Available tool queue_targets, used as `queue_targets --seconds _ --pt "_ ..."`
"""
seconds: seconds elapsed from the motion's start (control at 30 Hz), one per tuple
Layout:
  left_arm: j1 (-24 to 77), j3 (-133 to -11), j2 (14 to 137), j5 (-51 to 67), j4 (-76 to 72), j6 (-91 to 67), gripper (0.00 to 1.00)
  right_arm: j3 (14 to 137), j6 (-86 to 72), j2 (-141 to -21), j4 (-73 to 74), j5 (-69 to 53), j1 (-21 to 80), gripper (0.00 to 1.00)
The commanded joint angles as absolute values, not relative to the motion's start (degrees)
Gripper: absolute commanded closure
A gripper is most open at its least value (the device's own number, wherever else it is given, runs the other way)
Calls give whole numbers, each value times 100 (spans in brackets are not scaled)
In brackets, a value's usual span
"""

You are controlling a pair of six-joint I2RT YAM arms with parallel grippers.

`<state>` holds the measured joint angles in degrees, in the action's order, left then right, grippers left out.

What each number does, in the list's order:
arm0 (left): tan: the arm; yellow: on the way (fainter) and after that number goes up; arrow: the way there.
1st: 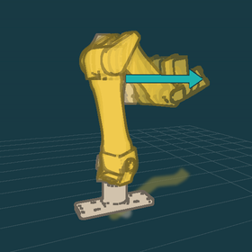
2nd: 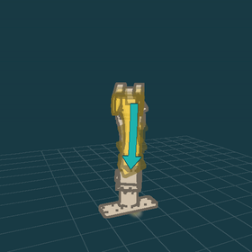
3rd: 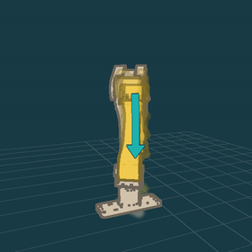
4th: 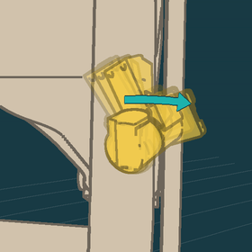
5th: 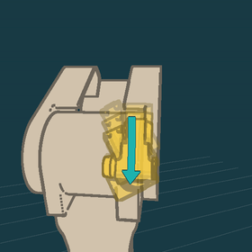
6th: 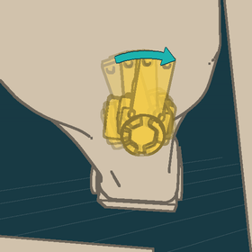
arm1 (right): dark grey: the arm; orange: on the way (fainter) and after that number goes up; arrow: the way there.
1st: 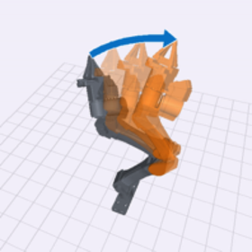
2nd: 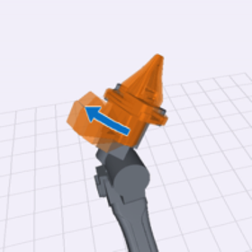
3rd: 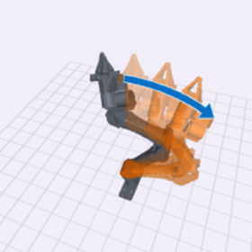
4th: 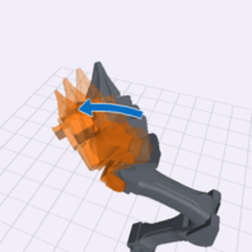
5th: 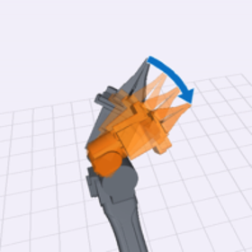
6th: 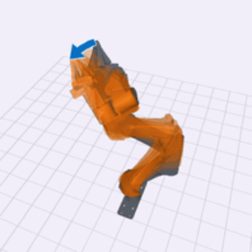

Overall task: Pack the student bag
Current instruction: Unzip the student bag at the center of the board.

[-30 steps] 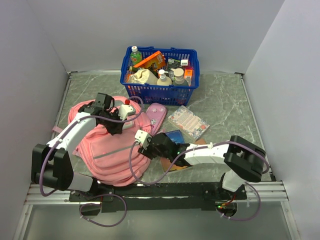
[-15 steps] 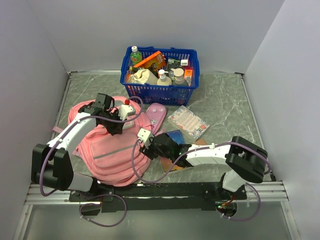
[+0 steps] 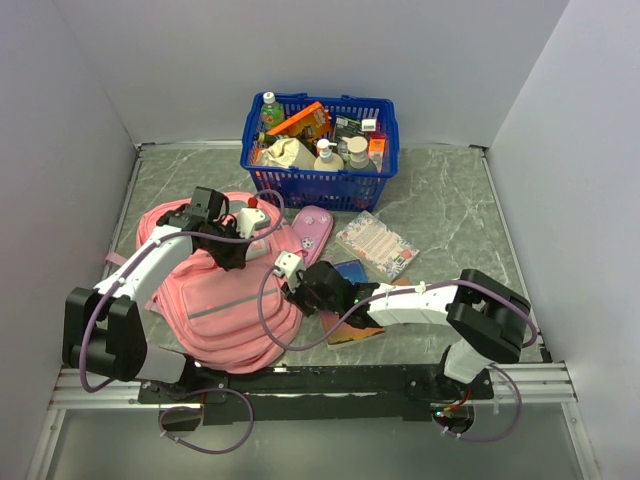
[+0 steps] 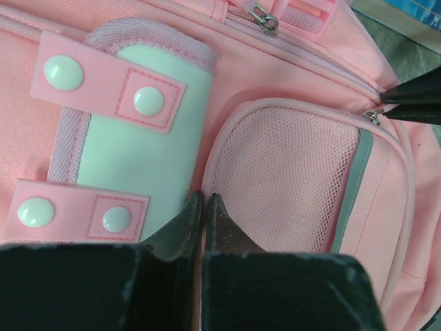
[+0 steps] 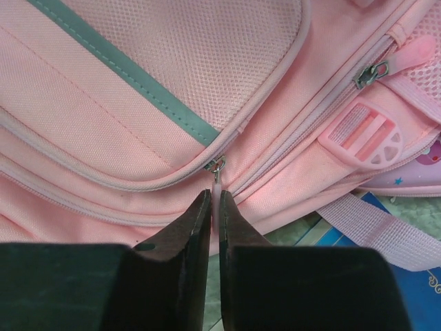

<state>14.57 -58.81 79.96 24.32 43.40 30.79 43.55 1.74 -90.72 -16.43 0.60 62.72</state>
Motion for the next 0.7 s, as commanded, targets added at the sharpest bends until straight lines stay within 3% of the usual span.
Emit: queue_targets --seconds 0.0,0.1,0.67 --pt "1424 -5845 7822 2663 3938 2786 99 4447 9 -9123 -1037 -18 6275 92" --pt "1363 -5810 7743 2681 3911 2742 99 4412 9 -9097 -1055 202 6275 100" --pt "1081 -5696 7743 2347 2523 782 99 4158 -290 -8087 -580 721 7022 100"
